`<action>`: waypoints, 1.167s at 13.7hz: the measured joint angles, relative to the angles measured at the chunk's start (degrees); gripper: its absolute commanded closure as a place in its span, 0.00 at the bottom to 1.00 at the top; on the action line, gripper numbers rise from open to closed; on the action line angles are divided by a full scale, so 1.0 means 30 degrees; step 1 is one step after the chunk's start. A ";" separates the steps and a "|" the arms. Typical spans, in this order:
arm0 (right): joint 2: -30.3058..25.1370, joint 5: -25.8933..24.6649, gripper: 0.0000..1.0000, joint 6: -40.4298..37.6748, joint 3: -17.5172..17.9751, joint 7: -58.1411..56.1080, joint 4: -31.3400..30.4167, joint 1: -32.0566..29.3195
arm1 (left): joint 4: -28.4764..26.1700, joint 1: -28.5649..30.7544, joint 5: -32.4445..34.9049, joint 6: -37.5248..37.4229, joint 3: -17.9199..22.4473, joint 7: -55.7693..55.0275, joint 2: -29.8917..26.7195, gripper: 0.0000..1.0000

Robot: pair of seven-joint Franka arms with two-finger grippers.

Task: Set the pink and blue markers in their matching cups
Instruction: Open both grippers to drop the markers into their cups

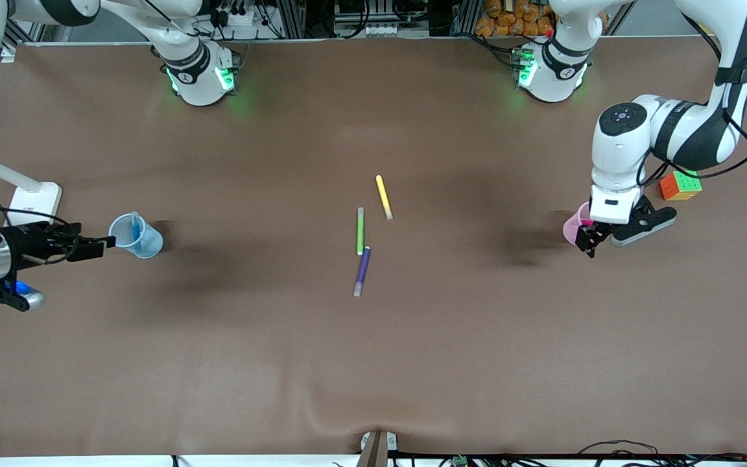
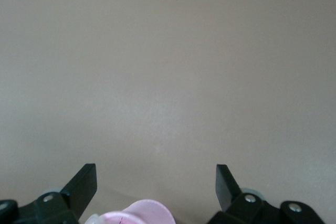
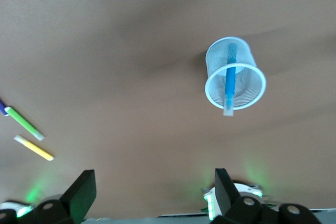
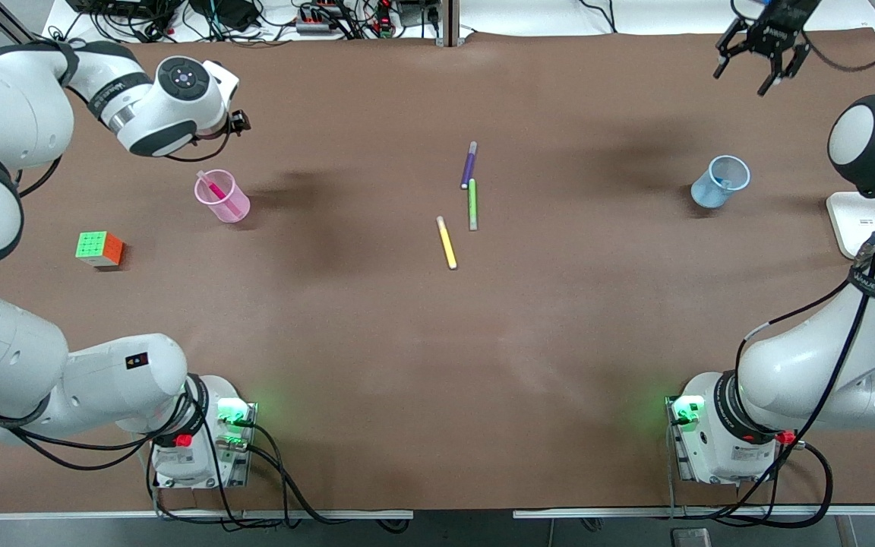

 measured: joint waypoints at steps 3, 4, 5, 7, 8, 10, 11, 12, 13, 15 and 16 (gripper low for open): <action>-0.1190 -0.0590 0.00 -0.0270 0.0014 -0.0353 0.0502 0.0957 | 0.1387 -0.0024 -0.2336 -0.2021 -0.1103 0.1227 0.0502 0.00; -0.1730 -0.0878 0.00 -0.0250 0.0011 -0.1062 0.0576 0.0986 | 0.1990 -0.0049 -0.4025 -0.2966 -0.1387 0.2527 0.0539 0.00; -0.2319 -0.1367 0.00 -0.0169 -0.0008 -0.1789 0.0643 0.0971 | 0.2725 -0.0062 -0.5861 -0.4043 -0.1551 0.4069 0.0541 0.00; -0.3593 -0.1885 0.00 0.0033 -0.0029 -0.2447 0.0637 0.0963 | 0.4465 -0.0069 -0.9150 -0.6370 -0.1638 0.6926 0.0539 0.00; -0.4208 -0.1951 0.00 0.0176 -0.0025 -0.2531 0.0549 0.0967 | 0.5386 -0.0063 -1.0397 -0.7585 -0.1642 0.8052 0.0540 0.00; -0.5637 -0.2088 0.00 0.1195 -0.0012 -0.2646 -0.0576 0.0973 | 0.7181 -0.0064 -1.2225 -1.0083 -0.1786 0.9545 0.0544 0.00; -0.6471 -0.2155 0.00 0.1939 -0.0008 -0.2924 -0.1682 0.0974 | 0.8025 -0.0072 -1.2823 -1.1270 -0.1897 1.0030 0.0542 0.00; -0.7343 -0.2273 0.00 0.2806 0.0000 -0.3268 -0.2979 0.0976 | 0.8895 -0.0084 -1.3387 -1.2387 -0.1975 1.0497 0.0542 0.00; -0.8203 -0.2456 0.00 0.3614 0.0015 -0.3545 -0.4304 0.0982 | 0.9785 -0.0111 -1.4035 -1.3443 -0.2001 1.0967 0.0545 0.00; -0.9665 -0.2825 0.00 0.4314 0.0089 -0.3833 -0.6260 0.1173 | 1.1275 -0.0130 -1.4976 -1.5155 -0.2016 1.1788 0.0542 0.00; -1.0233 -0.3216 0.00 0.4335 0.0117 -0.3902 -0.6812 0.1472 | 1.1739 -0.0124 -1.5144 -1.5695 -0.2055 1.2003 0.0543 0.00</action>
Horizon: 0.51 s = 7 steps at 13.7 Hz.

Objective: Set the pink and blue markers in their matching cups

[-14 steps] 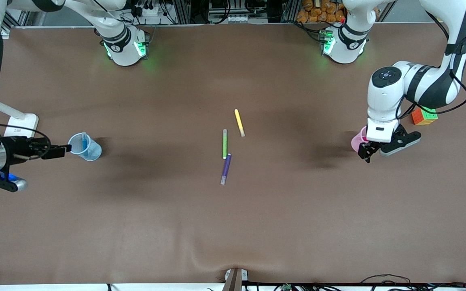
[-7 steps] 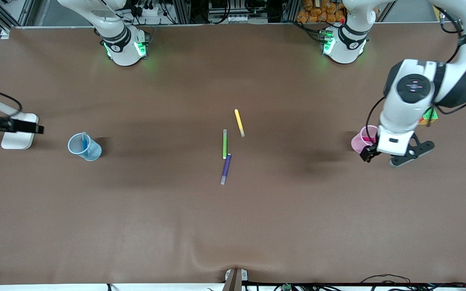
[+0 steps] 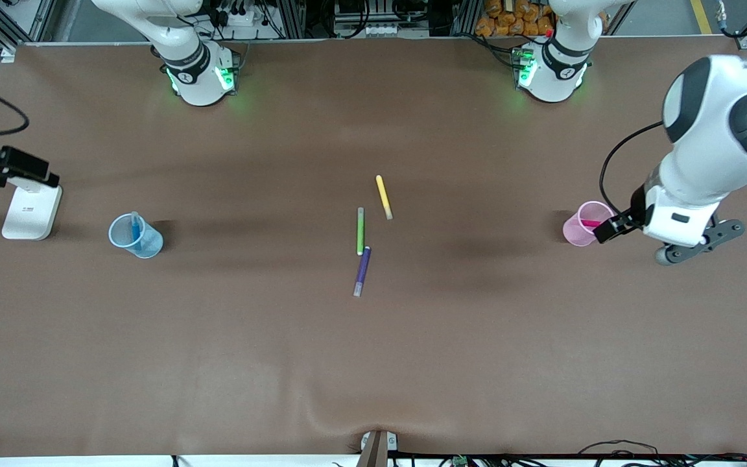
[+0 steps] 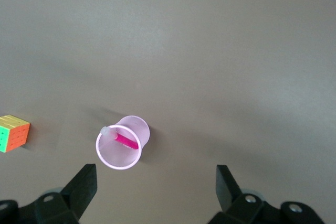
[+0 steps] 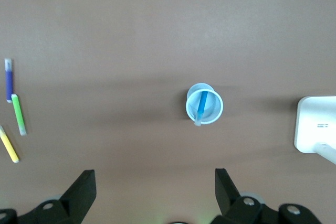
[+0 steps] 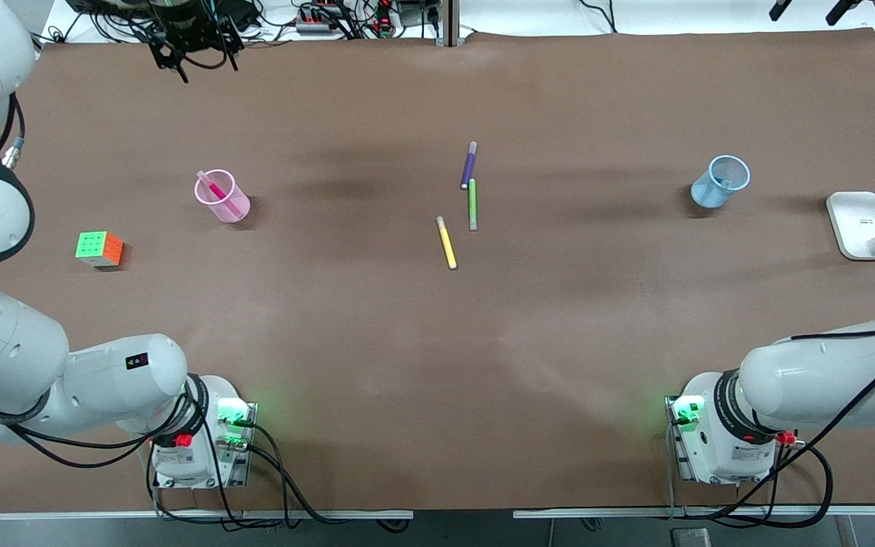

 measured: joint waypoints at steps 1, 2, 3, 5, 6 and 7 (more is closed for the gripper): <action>-0.0442 -0.0389 0.00 0.0003 0.0025 -0.0003 -0.0375 0.0407 | 0.0370 0.0010 -0.0107 -0.0476 -0.0138 0.0122 0.0002 0.00; -0.0730 -0.0749 0.00 0.0056 0.0052 0.0000 -0.0622 0.0810 | 0.0722 0.0007 -0.0137 -0.1006 -0.0345 0.0140 0.0004 0.00; -0.0844 -0.0988 0.00 0.0134 0.0066 0.0002 -0.0761 0.1080 | 0.1107 0.0001 -0.0141 -0.1547 -0.0559 0.0140 0.0002 0.00; -0.0830 -0.1159 0.00 0.0208 0.0047 0.0001 -0.0889 0.1177 | 0.1902 -0.0005 -0.0142 -0.2357 -0.0901 0.0140 -0.0020 0.00; -0.0820 -0.1172 0.00 0.0309 -0.0015 0.0000 -0.0909 0.1163 | 0.2226 0.0000 -0.0158 -0.2610 -0.1059 0.0140 -0.0041 0.00; -0.0797 -0.1172 0.00 0.0416 -0.0083 0.0000 -0.0854 0.1121 | 0.2487 -0.0002 -0.0300 -0.2825 -0.1216 0.0140 -0.0065 0.00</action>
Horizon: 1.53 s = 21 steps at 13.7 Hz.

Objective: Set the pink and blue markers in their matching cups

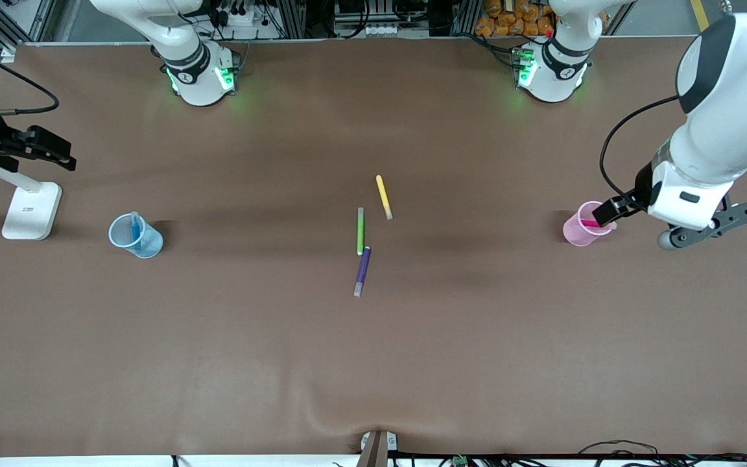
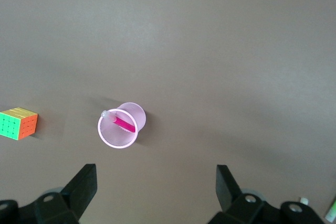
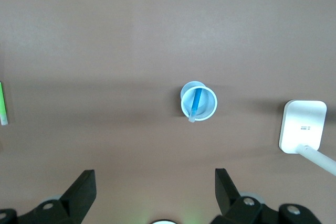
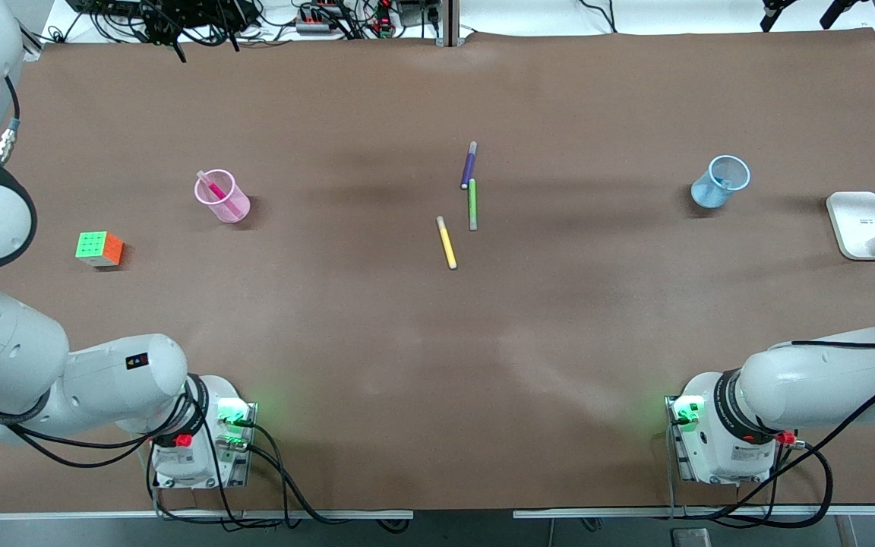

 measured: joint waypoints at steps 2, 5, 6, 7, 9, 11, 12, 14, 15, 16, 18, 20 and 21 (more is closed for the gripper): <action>0.0094 -0.0024 0.00 -0.0029 -0.0178 -0.0095 0.0276 -0.0043 | 0.0577 -0.0009 -0.0779 -0.0540 -0.0201 0.0000 -0.0068 0.00; 0.0117 -0.0143 0.00 -0.0634 -0.0200 -0.1398 0.1407 -0.0047 | 0.1408 0.0019 -0.1290 -0.1512 -0.0211 0.0040 -0.0111 0.00; 0.0115 -0.0181 0.00 -0.0856 -0.0208 -0.1803 0.1672 -0.0050 | 0.1566 0.0015 -0.1445 -0.1616 -0.0214 0.0088 -0.0112 0.00; 0.0118 -0.0185 0.00 -0.0910 -0.0220 -0.2021 0.1747 -0.0086 | 0.1646 0.0012 -0.1572 -0.1728 -0.0223 0.0100 -0.0113 0.00; 0.0129 -0.0166 0.00 -0.0894 -0.0228 -0.2243 0.1590 -0.0355 | 0.1682 0.0008 -0.1615 -0.1827 -0.0268 0.0106 -0.0111 0.00; 0.0001 -0.0150 0.00 -0.0501 -0.0247 -0.2368 0.1035 -0.0603 | 0.1794 -0.0002 -0.1615 -0.1946 -0.0368 0.0197 -0.0115 0.00; -0.0174 -0.0130 0.00 -0.0162 -0.0249 -0.2374 0.0565 -0.0737 | 0.1901 -0.0006 -0.1615 -0.2103 -0.0447 0.0621 -0.0143 0.00; -0.0562 -0.0048 0.00 0.0260 -0.0255 -0.2433 -0.0169 -0.0948 | 0.2056 0.0032 -0.1388 -0.2233 -0.0447 0.2229 -0.0306 0.00; -0.0696 -0.0041 0.00 0.0366 -0.0255 -0.2445 -0.0352 -0.0981 | 0.2153 0.0130 -0.1173 -0.2266 -0.0404 0.3095 -0.0403 0.00; -0.0789 -0.0038 0.00 0.0410 -0.0254 -0.2450 -0.0438 -0.0983 | 0.2282 0.0339 -0.1029 -0.2368 -0.0369 0.3942 -0.0506 0.00; -0.0874 -0.0028 0.00 0.0416 -0.0244 -0.2459 -0.0467 -0.0983 | 0.2477 0.0851 -0.0990 -0.2641 -0.0339 0.5640 -0.0725 0.00; -0.0892 -0.0027 0.00 0.0459 -0.0241 -0.2462 -0.0467 -0.0984 | 0.2561 0.0957 -0.0979 -0.2968 0.0029 0.6831 -0.1009 0.00; -0.0892 -0.0027 0.00 0.0472 -0.0242 -0.2465 -0.0469 -0.0984 | 0.2575 0.0896 -0.0979 -0.3048 0.0498 0.7414 -0.1270 0.00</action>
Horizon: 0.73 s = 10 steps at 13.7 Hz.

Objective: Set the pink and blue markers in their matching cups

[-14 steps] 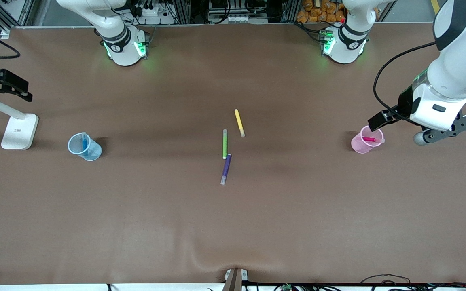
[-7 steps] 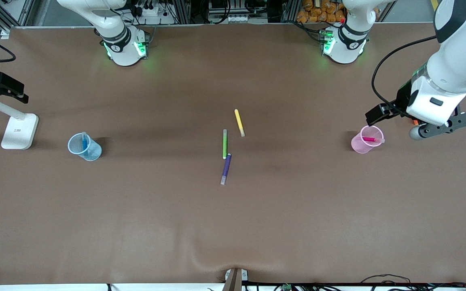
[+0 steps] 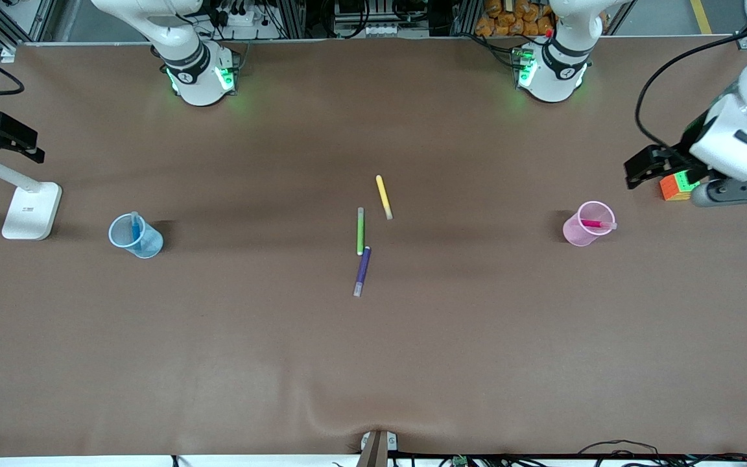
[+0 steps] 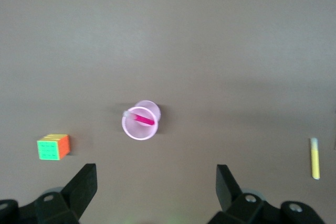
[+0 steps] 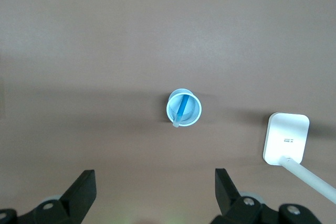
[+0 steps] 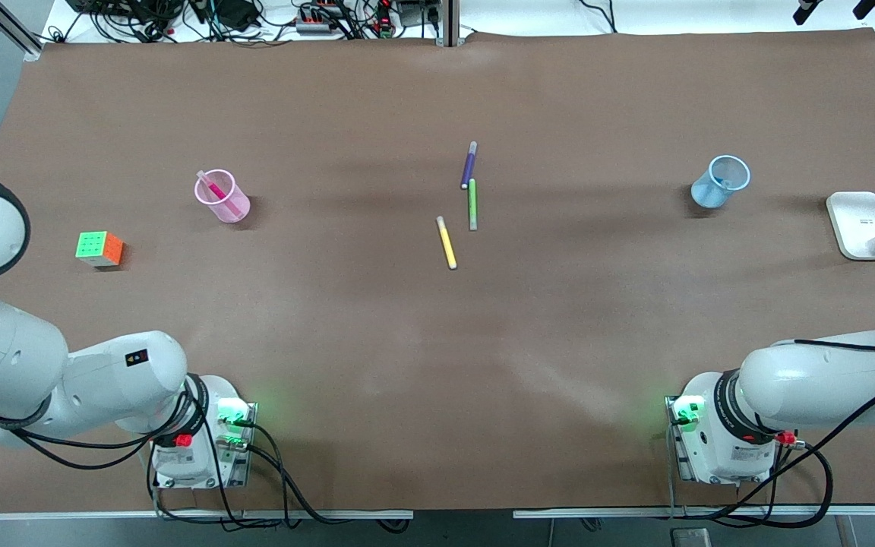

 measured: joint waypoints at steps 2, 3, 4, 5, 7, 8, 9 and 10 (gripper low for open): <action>0.0000 0.0000 0.00 0.0003 0.0000 -0.0018 -0.0001 -0.0001 | 0.0016 0.0000 -0.0002 -0.0192 0.0695 0.0950 -0.0592 0.00; 0.0000 0.0000 0.00 0.0007 0.0005 -0.0033 -0.0001 0.0000 | 0.0013 -0.0019 -0.0003 -0.0294 0.0836 0.1137 -0.0787 0.00; 0.0000 -0.0001 0.00 0.0011 0.0011 -0.0086 -0.0002 0.0000 | 0.0003 -0.0153 -0.0003 -0.0401 0.0941 0.1227 -0.0879 0.00; 0.0000 -0.0001 0.00 0.0012 0.0024 -0.0170 -0.0001 0.0001 | -0.0016 -0.0649 -0.0003 -0.0580 0.1306 0.1227 -0.0893 0.00; -0.0001 -0.0004 0.00 0.0017 0.0042 -0.0239 -0.0001 0.0001 | -0.0110 -0.2617 -0.0004 -0.0829 0.3177 0.1141 -0.0891 0.00; 0.0000 -0.0005 0.00 0.0028 0.0044 -0.0252 -0.0002 0.0001 | -0.0138 -0.3655 -0.0012 -0.0886 0.4338 0.1105 -0.0916 0.00; -0.0001 -0.0015 0.00 0.0036 0.0044 -0.0296 -0.0002 0.0000 | -0.0189 -0.4413 -0.0034 -0.0908 0.5237 0.1089 -0.0992 0.00; -0.0001 -0.0075 0.00 0.0053 0.0046 -0.0423 -0.0001 0.0001 | -0.0302 -0.5120 -0.0163 -0.0907 0.6145 0.1078 -0.1134 0.00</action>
